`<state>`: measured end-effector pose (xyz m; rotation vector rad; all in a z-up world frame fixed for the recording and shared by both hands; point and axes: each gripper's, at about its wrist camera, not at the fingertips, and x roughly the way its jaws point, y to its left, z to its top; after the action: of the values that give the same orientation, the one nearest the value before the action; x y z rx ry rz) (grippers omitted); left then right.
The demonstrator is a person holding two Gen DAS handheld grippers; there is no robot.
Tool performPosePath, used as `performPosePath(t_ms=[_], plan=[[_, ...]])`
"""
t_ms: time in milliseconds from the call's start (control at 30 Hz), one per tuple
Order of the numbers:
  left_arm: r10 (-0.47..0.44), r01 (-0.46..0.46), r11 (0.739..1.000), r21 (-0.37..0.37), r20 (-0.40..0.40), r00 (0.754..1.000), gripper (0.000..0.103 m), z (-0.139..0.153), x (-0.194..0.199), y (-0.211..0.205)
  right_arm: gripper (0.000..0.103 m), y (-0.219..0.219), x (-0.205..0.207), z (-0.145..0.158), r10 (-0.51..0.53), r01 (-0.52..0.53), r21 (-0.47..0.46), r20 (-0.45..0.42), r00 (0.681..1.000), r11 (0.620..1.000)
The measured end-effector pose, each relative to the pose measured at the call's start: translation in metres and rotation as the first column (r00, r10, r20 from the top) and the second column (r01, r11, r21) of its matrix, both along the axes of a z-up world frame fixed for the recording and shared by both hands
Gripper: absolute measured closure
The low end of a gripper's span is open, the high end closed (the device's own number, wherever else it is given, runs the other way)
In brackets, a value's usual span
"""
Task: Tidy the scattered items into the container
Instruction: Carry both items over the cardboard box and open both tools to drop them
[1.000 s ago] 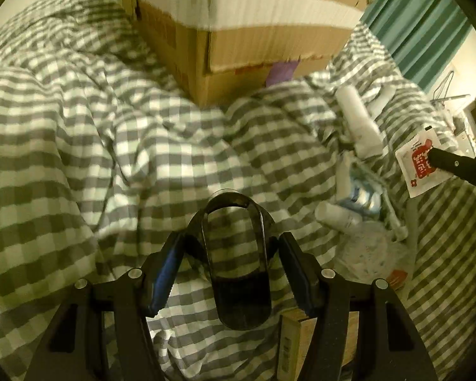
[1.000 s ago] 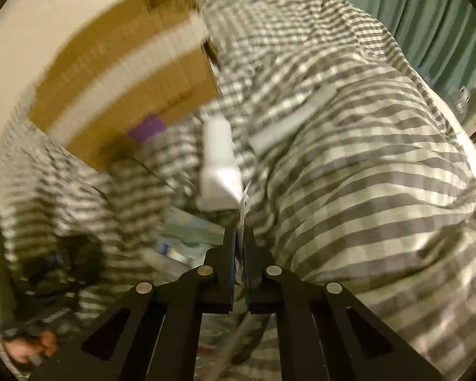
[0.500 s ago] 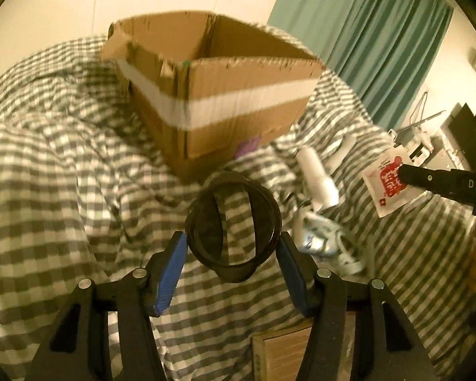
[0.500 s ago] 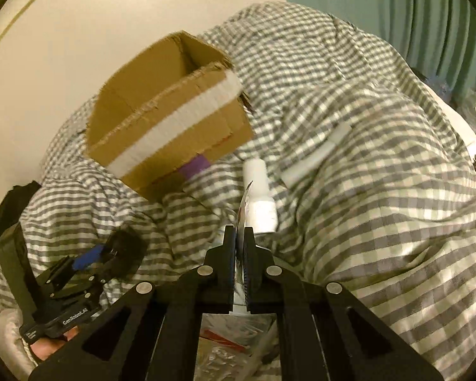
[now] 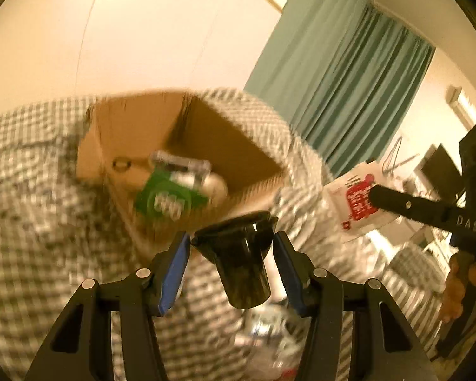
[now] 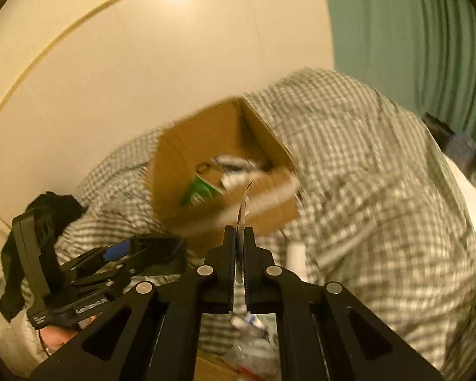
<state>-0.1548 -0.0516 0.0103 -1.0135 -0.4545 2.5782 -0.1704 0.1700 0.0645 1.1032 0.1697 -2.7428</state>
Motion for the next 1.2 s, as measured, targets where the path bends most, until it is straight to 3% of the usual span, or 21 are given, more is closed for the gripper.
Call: performPosePath(t_ms=[67,200,333,500,533,600,633,733,833,1033,1200], plan=[[0.011,-0.011,1.000,0.021,-0.019,1.000,0.047,0.013,-0.020,-0.003,0.099,-0.012,-0.013,0.014,0.030,-0.030,0.016,-0.024,0.999,0.999],[0.033,-0.033,0.999,-0.007,-0.065,0.997,0.047,0.027,-0.058,-0.004,0.099,-0.036,-0.052,0.028,0.081,-0.078,0.065,-0.048,0.996,0.995],[0.054,-0.058,0.997,-0.059,-0.074,0.996,0.047,0.014,-0.100,-0.007,0.099,-0.057,-0.096,0.013,0.105,-0.099,0.148,-0.035,0.994,0.984],[0.087,-0.090,0.994,-0.068,-0.056,0.995,0.046,-0.016,-0.124,-0.023,0.098,-0.059,-0.138,-0.022,0.131,-0.133,0.140,0.020,0.991,0.981],[0.102,-0.105,0.992,-0.070,-0.044,0.994,0.045,-0.021,-0.128,-0.026,0.093,-0.057,-0.144,-0.028,0.134,-0.136,0.138,0.027,0.991,0.981],[0.114,-0.115,0.990,-0.079,-0.018,0.993,0.038,-0.027,-0.131,-0.029,0.073,-0.051,-0.148,-0.033,0.127,-0.129,0.131,0.023,0.992,0.983],[0.119,-0.120,0.989,-0.083,-0.009,0.993,0.035,-0.029,-0.130,-0.030,0.061,-0.048,-0.147,-0.034,0.121,-0.122,0.126,0.017,0.992,0.985],[0.126,-0.128,0.987,-0.095,-0.019,0.992,0.032,-0.031,-0.120,-0.031,0.059,-0.038,-0.141,-0.026,0.099,-0.098,0.113,-0.002,0.995,0.989],[0.128,-0.131,0.987,-0.098,-0.039,0.991,0.013,-0.026,-0.104,-0.026,0.059,-0.027,-0.118,-0.008,0.070,-0.065,0.120,-0.042,0.997,0.991],[0.063,-0.071,0.991,-0.114,-0.072,0.995,0.012,-0.018,-0.077,0.007,0.058,0.009,-0.064,0.012,-0.028,0.047,0.182,-0.108,0.994,0.982],[-0.016,0.005,0.990,-0.139,-0.079,0.997,0.004,-0.023,-0.051,0.049,0.058,0.049,-0.027,-0.001,-0.136,0.146,0.192,-0.062,0.989,0.970]])
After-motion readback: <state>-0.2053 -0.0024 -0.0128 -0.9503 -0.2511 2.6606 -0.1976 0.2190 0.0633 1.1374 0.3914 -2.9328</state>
